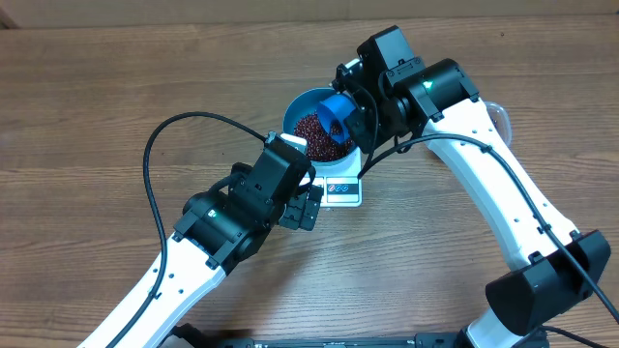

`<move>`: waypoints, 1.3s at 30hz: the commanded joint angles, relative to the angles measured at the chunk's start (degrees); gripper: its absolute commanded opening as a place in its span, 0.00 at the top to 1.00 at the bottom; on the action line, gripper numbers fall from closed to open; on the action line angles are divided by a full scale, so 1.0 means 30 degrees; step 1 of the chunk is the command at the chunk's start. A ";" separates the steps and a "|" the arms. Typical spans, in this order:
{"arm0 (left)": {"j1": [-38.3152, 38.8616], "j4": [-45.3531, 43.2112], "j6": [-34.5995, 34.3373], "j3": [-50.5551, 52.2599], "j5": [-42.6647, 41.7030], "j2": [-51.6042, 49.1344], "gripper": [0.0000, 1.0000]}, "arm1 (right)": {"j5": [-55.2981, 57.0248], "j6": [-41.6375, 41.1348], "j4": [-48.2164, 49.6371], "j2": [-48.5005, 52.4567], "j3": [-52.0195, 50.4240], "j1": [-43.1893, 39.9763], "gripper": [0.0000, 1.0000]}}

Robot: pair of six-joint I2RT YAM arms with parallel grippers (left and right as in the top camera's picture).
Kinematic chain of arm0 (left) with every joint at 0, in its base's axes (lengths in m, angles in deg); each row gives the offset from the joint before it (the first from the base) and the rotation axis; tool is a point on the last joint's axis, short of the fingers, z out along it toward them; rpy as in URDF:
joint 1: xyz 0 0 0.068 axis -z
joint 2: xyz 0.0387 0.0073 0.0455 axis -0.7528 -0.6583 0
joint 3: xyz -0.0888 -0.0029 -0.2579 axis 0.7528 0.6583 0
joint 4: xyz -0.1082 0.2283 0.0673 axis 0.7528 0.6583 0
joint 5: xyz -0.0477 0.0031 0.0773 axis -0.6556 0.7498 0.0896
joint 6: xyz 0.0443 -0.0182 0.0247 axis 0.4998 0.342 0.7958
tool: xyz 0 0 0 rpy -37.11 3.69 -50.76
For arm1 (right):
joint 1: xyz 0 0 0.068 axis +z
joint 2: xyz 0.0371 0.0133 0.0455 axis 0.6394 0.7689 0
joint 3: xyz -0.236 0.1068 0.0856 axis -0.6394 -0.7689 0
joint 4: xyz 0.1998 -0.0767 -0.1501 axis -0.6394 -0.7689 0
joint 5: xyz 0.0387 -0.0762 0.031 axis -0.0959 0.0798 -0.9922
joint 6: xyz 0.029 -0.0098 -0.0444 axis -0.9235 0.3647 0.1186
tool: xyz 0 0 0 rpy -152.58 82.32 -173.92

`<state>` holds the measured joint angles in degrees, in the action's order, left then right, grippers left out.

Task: Scoop item into bowl and weigh 150g on scale
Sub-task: 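Tip the scoop over the teal bowl to add beans slowly, then move the blue scoop back over the bean tub with right gripper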

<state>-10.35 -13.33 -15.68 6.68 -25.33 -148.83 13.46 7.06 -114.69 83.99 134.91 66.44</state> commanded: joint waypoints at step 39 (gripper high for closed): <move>-0.0102 -0.0036 -0.0051 -0.0423 0.0124 0.0211 0.00 | -0.0823 -0.0984 0.0226 -0.0517 0.0510 -0.0743 0.96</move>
<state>-10.35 -13.33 -15.68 6.68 -25.33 -148.83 13.42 4.50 -114.28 83.99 134.91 65.94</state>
